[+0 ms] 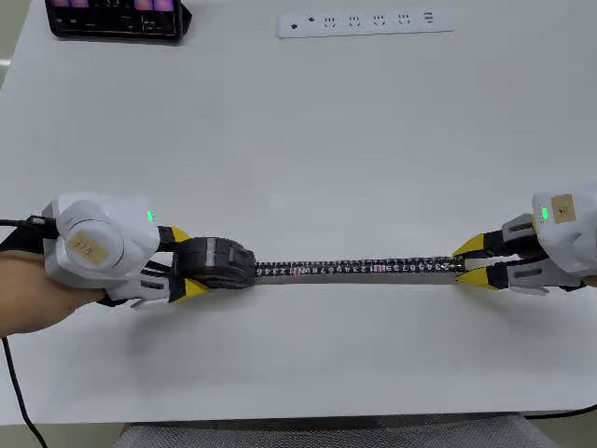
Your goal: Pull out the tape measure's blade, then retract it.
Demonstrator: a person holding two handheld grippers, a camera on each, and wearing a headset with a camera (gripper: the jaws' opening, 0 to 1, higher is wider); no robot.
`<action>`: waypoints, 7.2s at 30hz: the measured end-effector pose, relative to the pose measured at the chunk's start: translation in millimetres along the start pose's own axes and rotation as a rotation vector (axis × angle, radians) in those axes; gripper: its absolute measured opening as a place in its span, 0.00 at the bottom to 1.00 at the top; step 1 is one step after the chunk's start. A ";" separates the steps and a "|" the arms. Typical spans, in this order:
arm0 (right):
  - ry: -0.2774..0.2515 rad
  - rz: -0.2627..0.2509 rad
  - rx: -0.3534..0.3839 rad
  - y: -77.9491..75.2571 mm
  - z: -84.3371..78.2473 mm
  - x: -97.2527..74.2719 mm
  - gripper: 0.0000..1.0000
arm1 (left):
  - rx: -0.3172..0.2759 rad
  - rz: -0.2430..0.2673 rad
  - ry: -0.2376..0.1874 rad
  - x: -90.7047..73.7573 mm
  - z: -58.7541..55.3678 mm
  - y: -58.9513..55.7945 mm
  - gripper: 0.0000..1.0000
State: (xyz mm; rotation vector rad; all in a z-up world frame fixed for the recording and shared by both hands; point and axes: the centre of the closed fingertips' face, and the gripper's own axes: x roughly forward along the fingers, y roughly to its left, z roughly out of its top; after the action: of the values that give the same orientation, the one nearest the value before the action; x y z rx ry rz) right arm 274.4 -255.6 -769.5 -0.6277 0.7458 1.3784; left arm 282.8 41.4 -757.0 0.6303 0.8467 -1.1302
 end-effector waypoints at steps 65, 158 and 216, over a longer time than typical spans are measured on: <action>0.011 -0.048 0.129 2.5 1.2 -8.3 0.22 | -0.073 0.018 -0.052 -7.5 8.5 -2.9 0.42; -0.190 -0.296 0.417 59.3 38.8 -22.0 0.87 | -0.462 0.276 -0.324 -55.9 6.5 -44.3 0.72; -0.212 -0.296 0.414 55.0 42.9 -20.6 0.89 | -0.605 0.314 -0.382 -41.5 24.0 -41.4 0.80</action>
State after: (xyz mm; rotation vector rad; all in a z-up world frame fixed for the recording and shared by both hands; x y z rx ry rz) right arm 223.2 -229.9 -724.7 -0.2471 0.7074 0.9619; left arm 242.0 30.5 -709.8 0.0327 0.6781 -0.6277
